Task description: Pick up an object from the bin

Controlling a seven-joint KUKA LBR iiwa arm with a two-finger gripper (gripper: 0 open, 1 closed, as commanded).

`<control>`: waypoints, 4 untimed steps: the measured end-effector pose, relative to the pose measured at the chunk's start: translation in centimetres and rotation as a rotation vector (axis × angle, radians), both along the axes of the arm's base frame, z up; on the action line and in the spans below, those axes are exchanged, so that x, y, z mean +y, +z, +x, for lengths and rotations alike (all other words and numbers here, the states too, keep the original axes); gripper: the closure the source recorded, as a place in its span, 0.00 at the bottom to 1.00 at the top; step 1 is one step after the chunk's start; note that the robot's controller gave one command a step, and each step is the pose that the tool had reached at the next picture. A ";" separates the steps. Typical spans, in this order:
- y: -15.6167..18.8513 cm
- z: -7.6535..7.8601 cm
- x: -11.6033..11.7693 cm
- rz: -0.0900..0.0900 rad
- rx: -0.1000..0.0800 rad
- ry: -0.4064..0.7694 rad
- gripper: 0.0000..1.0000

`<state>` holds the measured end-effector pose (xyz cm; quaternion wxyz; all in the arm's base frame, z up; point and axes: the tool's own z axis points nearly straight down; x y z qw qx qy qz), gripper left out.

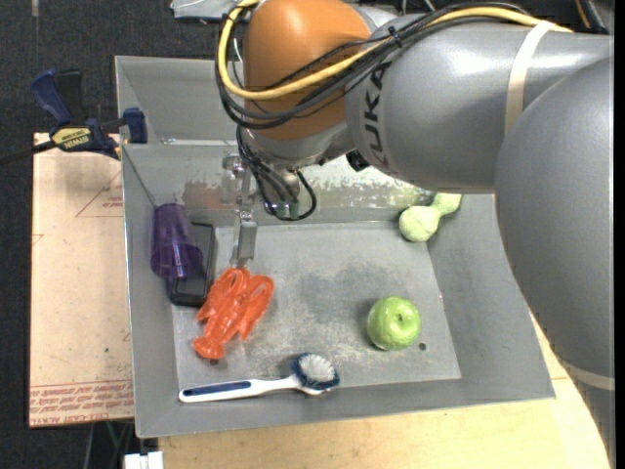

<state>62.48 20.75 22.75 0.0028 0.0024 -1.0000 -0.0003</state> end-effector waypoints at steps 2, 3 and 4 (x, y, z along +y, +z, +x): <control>-9.6 -4.7 -0.1 0.002 -0.006 0.286 0.00; -6.7 -7.7 -1.4 0.004 -0.014 0.408 0.00; -10.9 -7.1 -2.5 0.004 -0.003 0.552 0.00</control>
Offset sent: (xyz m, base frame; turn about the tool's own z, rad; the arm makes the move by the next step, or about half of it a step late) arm -0.0759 -0.0014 -0.1575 -0.4603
